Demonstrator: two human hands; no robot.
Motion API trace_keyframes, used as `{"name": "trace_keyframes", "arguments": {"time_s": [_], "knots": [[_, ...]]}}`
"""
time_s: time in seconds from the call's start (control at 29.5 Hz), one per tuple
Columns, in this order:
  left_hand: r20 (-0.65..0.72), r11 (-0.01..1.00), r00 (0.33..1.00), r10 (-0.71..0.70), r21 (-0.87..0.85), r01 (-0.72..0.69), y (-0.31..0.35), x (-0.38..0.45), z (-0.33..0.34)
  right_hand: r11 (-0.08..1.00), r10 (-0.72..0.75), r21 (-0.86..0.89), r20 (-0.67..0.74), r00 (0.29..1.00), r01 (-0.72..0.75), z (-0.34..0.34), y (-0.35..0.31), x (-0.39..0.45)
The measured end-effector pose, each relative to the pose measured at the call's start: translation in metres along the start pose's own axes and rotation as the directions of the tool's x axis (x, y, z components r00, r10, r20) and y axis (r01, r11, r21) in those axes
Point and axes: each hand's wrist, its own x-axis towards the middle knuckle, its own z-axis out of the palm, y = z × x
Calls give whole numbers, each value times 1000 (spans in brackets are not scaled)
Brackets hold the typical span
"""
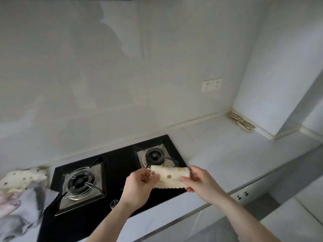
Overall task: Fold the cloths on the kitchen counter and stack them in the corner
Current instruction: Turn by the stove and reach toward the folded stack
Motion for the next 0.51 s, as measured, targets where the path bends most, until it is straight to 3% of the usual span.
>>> {"name": "trace_keyframes", "arguments": {"time_s": [0.27, 0.51], "knots": [[25, 999, 999, -47, -1, 47, 81, 65, 139, 997, 71, 16, -57, 996, -70, -156, 46, 13], [16, 988, 997, -81, 130, 78, 117, 119, 186, 994, 108, -22, -92, 990, -111, -218, 62, 46]]}}
